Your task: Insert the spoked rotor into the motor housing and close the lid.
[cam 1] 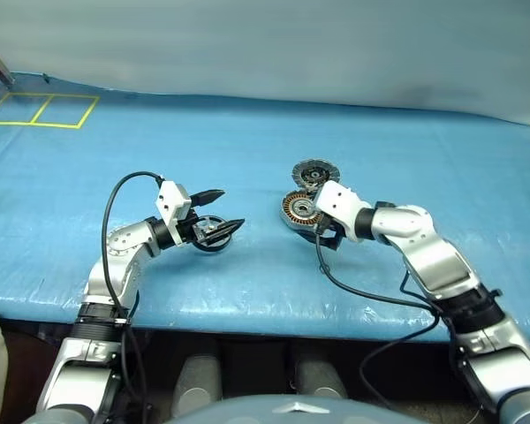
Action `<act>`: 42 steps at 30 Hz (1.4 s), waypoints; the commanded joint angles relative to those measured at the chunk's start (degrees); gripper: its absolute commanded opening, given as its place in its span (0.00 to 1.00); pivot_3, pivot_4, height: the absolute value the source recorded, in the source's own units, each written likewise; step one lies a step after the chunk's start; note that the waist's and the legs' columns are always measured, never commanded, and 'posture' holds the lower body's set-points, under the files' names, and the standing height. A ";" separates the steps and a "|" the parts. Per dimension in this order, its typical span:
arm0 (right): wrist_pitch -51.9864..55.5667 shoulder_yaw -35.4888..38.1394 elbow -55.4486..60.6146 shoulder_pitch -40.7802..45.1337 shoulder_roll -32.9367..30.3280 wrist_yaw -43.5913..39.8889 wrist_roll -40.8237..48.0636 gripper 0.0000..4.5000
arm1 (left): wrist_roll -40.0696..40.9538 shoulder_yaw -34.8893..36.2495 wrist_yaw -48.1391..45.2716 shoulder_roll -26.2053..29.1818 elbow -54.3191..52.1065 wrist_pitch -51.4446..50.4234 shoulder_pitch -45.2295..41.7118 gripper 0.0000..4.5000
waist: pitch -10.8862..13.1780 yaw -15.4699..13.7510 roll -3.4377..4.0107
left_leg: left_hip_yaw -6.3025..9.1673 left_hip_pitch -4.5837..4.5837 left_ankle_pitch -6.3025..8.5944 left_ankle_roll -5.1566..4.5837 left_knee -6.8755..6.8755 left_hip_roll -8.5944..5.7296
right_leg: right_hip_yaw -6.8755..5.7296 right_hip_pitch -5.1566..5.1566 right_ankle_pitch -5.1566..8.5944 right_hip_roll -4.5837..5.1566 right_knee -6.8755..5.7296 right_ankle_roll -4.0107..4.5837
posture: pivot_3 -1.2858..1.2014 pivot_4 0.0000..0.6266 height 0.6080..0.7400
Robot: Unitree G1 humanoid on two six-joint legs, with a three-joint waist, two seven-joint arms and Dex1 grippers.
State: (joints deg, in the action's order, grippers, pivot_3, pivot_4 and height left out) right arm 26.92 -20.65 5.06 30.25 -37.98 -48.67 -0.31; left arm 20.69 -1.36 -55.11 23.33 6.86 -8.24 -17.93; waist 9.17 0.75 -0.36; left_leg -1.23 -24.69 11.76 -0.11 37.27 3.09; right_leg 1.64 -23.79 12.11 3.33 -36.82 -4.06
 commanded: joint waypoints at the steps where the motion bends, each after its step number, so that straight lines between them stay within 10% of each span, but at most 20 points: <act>1: 0.18 -4.79 -3.81 5.85 -0.95 -5.56 -4.28 0.99 | 0.19 0.12 0.07 -0.06 -1.86 0.67 0.54 1.00 | 0.00 0.02 0.00 | 0.00 0.00 0.00 0.00 0.00 0.00 | 0.00 0.00 0.00 0.00 0.00 0.01 | 0.52 0.24 1.00; 21: -2.21 -9.42 -13.97 11.91 1.04 -13.45 -12.02 0.99 | 0.45 0.58 1.20 0.51 -3.66 0.58 2.92 1.00 | 0.00 -0.05 0.00 | 0.00 0.00 0.00 0.00 0.00 -0.01 | 0.00 -0.01 -0.05 0.01 -0.01 0.08 | 0.52 0.24 1.00; 27: -2.93 -8.62 -16.20 12.80 2.88 -13.81 -12.08 0.65 | 0.48 0.66 1.51 0.64 -4.08 0.62 3.26 1.00 | 0.00 -0.03 0.00 | 0.00 0.01 0.00 0.01 0.00 -0.01 | -0.01 -0.01 -0.06 0.01 -0.02 0.09 | 0.52 0.24 1.00; 42: 1.98 -7.79 -2.27 4.48 8.83 -9.33 -11.97 0.50 | 1.37 2.50 1.00 4.68 -6.58 -1.54 3.69 1.00 | -0.01 0.96 -0.02 | -0.01 0.04 0.00 0.02 -0.09 0.09 | -0.01 -0.06 -0.04 -0.09 -0.05 0.09 | 0.52 0.24 1.00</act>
State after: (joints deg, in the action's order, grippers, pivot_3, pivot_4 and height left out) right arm 28.29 -27.56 -0.86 35.33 -30.29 -58.06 -13.01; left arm 21.41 -0.35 -53.87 27.42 2.76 -9.75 -14.03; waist 9.16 1.70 -0.38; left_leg -1.24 -24.65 11.76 -0.10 37.15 3.20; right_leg 1.63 -23.86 12.08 3.21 -36.87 -3.95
